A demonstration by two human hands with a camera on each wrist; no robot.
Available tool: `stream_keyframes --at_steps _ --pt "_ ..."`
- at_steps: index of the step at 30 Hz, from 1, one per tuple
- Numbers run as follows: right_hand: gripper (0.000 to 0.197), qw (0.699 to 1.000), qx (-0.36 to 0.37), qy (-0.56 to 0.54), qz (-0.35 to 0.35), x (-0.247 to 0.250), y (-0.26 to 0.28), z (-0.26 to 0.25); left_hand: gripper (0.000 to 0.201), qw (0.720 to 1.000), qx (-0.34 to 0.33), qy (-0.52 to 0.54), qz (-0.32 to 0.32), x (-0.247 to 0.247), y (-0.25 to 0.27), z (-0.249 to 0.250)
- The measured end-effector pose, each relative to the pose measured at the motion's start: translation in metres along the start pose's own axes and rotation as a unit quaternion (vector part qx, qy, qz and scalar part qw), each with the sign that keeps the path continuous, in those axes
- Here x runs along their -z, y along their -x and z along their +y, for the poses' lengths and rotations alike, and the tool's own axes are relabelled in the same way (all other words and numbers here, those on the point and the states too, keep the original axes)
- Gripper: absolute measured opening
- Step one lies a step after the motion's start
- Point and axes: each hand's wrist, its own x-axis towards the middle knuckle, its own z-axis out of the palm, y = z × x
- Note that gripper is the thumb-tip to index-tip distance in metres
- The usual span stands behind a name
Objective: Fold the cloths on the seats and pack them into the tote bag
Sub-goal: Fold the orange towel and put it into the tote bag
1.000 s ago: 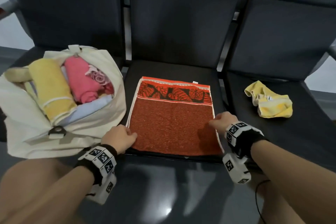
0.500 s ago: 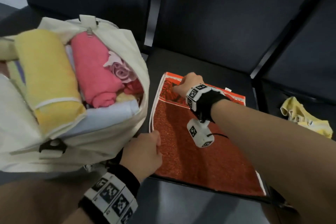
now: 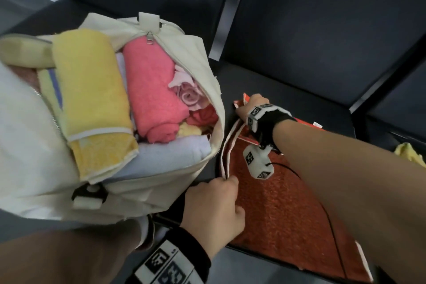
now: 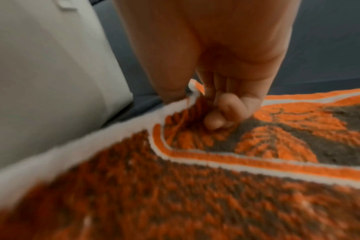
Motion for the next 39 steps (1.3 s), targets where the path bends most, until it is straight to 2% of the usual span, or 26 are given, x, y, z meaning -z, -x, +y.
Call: stream_keyframes --at_steps 3,7,9,12,17,19,22,25,27,28,29,31,33,36,39 --pt "0.052 0.989 -0.019 -0.145 -0.002 0.014 0.0 0.009 0.013 0.996 -0.046 0.054 0.052 0.0 -0.001 0.014" --pt "0.049 0.96 -0.032 -0.278 0.005 0.04 -0.004 0.031 0.02 0.969 -0.11 0.206 0.076 -0.006 -0.002 0.038" --pt "0.048 0.952 -0.035 -0.303 0.011 0.057 -0.007 0.048 0.031 0.948 -0.137 0.281 0.063 -0.012 -0.003 0.051" --pt "0.049 0.952 -0.029 -0.305 0.017 0.082 -0.013 0.086 0.041 0.931 -0.17 0.318 0.046 -0.026 -0.004 0.073" --pt "0.023 0.94 -0.022 -0.34 0.006 0.113 -0.016 0.159 0.038 0.915 -0.199 0.35 0.019 -0.051 -0.005 0.103" --pt "0.015 0.938 -0.038 -0.344 0.012 0.116 -0.004 0.18 0.038 0.907 -0.181 0.379 -0.016 -0.063 -0.004 0.106" --pt "0.018 0.924 -0.097 -0.369 0.04 0.104 -0.003 0.216 0.044 0.898 -0.167 0.396 -0.095 -0.078 0.0 0.103" --pt "0.003 0.908 -0.131 -0.398 0.012 0.086 0.008 0.239 0.046 0.913 -0.194 0.337 -0.123 -0.088 0.002 0.099" --pt "0.008 0.896 -0.148 -0.418 0.015 0.079 0.012 0.257 0.042 0.935 -0.211 0.27 -0.094 -0.094 -0.002 0.093" --pt "0.016 0.899 -0.144 -0.414 0.021 0.076 0.012 0.266 0.037 0.946 -0.227 0.22 -0.069 -0.095 -0.005 0.089" --pt "0.019 0.913 -0.134 -0.383 0.031 0.073 0.016 0.27 0.031 0.955 -0.247 0.16 -0.04 -0.096 -0.008 0.085" --pt "0.011 0.95 -0.095 -0.289 0.076 0.067 0.035 0.273 0.016 0.959 -0.274 0.067 0.013 -0.096 -0.013 0.077" --pt "0.004 0.981 -0.016 -0.156 0.114 0.055 0.068 0.265 0.018 0.961 -0.272 0.033 0.025 -0.093 -0.014 0.073" --pt "0.004 0.99 0.126 -0.039 0.05 0.026 0.123 0.258 0.038 0.961 -0.277 -0.017 -0.011 -0.095 -0.008 0.066" --pt "0.007 0.986 0.166 0.016 0.001 -0.003 0.162 0.262 0.052 0.954 -0.286 -0.084 -0.034 -0.103 -0.002 0.06"
